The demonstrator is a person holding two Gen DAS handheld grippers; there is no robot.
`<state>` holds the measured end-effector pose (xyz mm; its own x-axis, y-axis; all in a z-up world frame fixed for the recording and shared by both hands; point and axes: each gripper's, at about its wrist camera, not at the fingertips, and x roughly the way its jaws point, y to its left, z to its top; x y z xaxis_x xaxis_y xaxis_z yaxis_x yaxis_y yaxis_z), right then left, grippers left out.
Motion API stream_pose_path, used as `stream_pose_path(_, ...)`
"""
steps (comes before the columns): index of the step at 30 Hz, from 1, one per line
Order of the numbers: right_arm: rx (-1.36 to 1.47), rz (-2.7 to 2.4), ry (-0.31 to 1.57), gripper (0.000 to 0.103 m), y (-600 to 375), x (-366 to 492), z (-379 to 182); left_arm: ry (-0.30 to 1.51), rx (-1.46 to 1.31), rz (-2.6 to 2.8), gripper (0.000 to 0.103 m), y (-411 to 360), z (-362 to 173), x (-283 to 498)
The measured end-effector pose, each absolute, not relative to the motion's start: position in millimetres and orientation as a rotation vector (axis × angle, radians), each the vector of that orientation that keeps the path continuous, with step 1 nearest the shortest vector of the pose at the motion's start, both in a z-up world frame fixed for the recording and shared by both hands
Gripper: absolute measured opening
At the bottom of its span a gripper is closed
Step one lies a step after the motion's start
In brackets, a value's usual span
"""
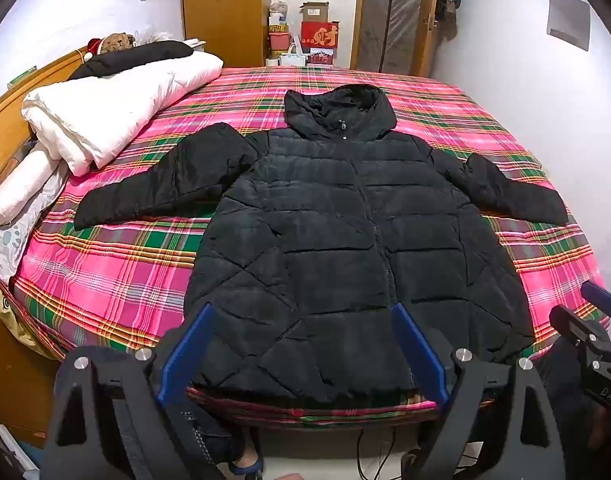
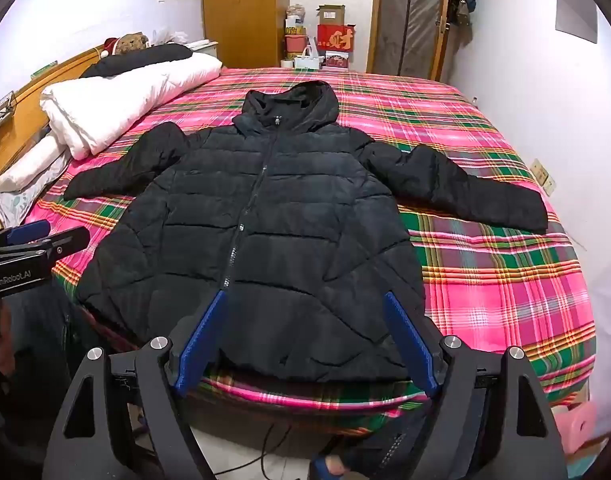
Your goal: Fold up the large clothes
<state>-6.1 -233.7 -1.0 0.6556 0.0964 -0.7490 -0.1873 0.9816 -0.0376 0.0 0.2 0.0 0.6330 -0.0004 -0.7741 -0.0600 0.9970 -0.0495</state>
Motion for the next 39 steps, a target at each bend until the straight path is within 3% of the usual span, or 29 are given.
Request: stream_pose_path(39,-0.107,0.163,0.869,0.08,-230.8,-3.4,-9.4,0.897,-0.068,0.037,0.091,4.3,-6.0,-2.8)
